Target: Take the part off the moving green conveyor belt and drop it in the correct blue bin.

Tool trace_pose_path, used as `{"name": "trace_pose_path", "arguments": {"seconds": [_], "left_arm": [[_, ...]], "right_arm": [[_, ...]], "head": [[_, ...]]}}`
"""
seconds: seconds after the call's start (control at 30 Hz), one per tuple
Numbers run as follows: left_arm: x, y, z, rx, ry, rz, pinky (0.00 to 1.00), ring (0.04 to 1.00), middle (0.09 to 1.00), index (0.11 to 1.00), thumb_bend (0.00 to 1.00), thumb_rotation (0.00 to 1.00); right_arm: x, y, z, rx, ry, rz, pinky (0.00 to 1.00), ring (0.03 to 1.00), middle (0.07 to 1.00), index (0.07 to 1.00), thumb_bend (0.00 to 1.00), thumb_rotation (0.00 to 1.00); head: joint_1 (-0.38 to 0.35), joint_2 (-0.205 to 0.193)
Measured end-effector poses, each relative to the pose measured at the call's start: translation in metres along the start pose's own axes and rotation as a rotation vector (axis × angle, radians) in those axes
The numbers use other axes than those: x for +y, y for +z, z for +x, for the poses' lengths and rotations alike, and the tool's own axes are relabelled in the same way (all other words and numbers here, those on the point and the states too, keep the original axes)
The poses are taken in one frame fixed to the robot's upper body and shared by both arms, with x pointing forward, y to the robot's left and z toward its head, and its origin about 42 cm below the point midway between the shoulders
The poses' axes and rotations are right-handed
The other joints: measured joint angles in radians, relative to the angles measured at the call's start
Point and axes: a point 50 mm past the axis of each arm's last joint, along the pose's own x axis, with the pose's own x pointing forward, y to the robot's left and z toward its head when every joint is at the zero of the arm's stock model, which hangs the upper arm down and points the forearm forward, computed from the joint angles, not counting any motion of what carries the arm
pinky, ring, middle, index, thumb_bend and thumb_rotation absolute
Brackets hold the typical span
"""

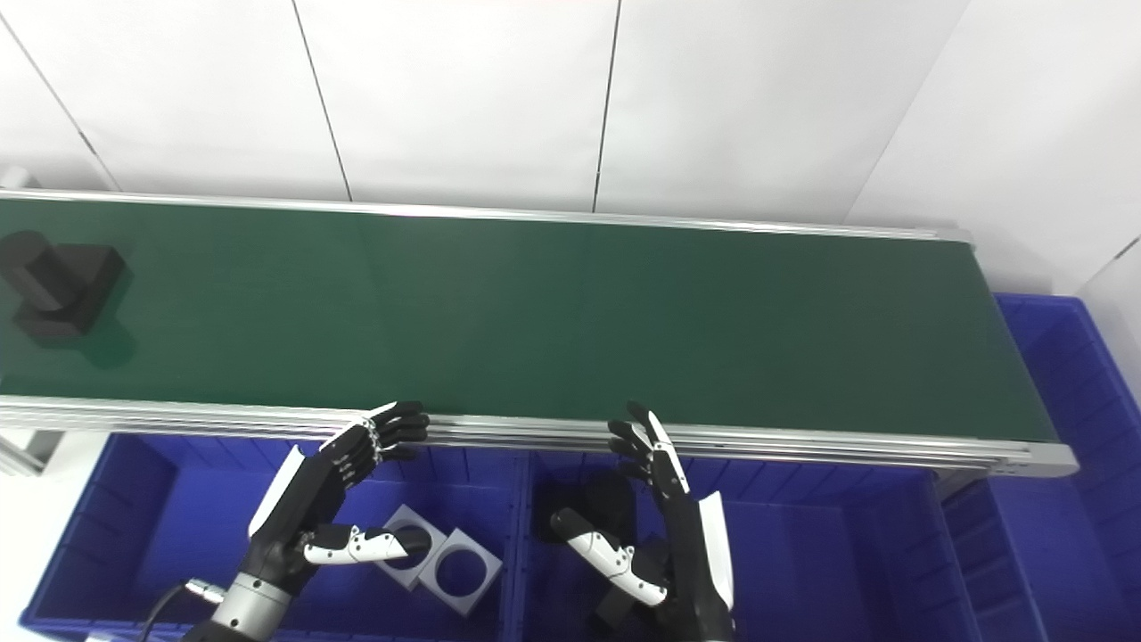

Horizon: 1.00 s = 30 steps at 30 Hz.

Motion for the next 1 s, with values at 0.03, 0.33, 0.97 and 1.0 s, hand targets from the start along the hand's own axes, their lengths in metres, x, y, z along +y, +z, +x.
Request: {"name": "trace_pose_path", "arguments": {"seconds": [0.03,0.33,0.97,1.0], "left_arm": [[0.0001,0.0000,0.0000,0.000,0.000,0.000,0.72,0.780,0.804,0.819,0.83,0.19],[0.0003,0.0000,0.0000,0.000,0.002,0.000,0.73,0.782,0.803,0.819,0.84,0.18],[-0.0008,0.0009,0.0003,-0.003,0.009,0.004,0.71,0.774,0.800,0.814,0.84,0.19],[-0.0012,0.0008,0.0003,-0.003,0.009,0.005,0.71,0.774,0.799,0.815,0.84,0.19]], "right_arm": [[0.0000,0.0000,0.0000,0.000,0.000,0.000,0.74,0.805,0.841,0.922,0.65,0.51],[0.0001,0.0000,0.0000,0.000,0.000,0.000,0.74,0.803,0.839,0.922,0.65,0.52],[0.0003,0.0001,0.0001,0.000,0.000,-0.002,0.74,0.802,0.842,0.922,0.65,0.52],[0.0003,0.0001,0.0001,0.000,0.000,-0.002,0.74,0.801,0.839,0.921,0.66,0.52]], "head": [[0.000,0.000],[0.000,0.000],[-0.002,-0.002],[-0.002,-0.002]]}}
